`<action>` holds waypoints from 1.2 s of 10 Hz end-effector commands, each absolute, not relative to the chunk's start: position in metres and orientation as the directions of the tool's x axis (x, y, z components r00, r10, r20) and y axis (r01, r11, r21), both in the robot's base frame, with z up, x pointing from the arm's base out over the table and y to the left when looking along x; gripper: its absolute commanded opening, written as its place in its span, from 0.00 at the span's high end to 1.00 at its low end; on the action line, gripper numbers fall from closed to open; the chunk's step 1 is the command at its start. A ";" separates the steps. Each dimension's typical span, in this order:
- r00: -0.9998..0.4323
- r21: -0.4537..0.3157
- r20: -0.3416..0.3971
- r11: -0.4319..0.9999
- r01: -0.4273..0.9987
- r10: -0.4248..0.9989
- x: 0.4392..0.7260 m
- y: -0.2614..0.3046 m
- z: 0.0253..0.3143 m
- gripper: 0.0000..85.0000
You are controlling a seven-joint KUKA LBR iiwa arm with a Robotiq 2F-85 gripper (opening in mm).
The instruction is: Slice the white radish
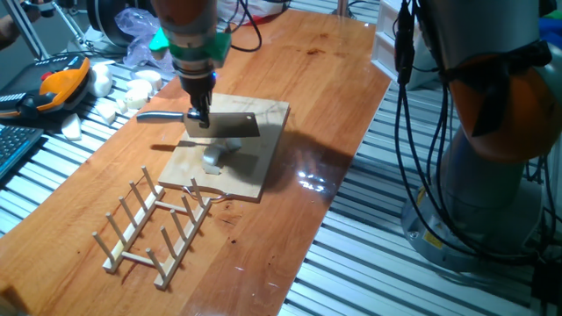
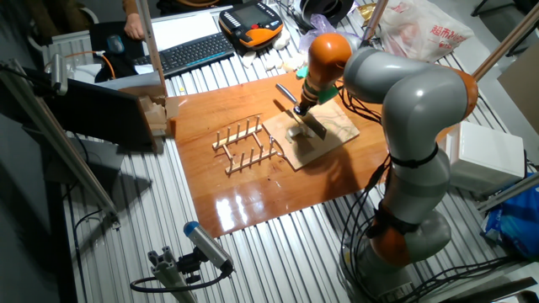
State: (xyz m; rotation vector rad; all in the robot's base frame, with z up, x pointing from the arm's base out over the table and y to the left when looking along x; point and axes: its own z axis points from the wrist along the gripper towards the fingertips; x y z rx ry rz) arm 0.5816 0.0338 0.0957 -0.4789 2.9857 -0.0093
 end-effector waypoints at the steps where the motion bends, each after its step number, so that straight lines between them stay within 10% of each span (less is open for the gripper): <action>1: -0.942 -0.027 -0.122 0.950 -0.310 -0.311 0.580 0.034 0.093 1.00; 12: -0.938 0.005 -0.175 0.953 -0.304 -0.299 0.585 0.031 0.080 1.00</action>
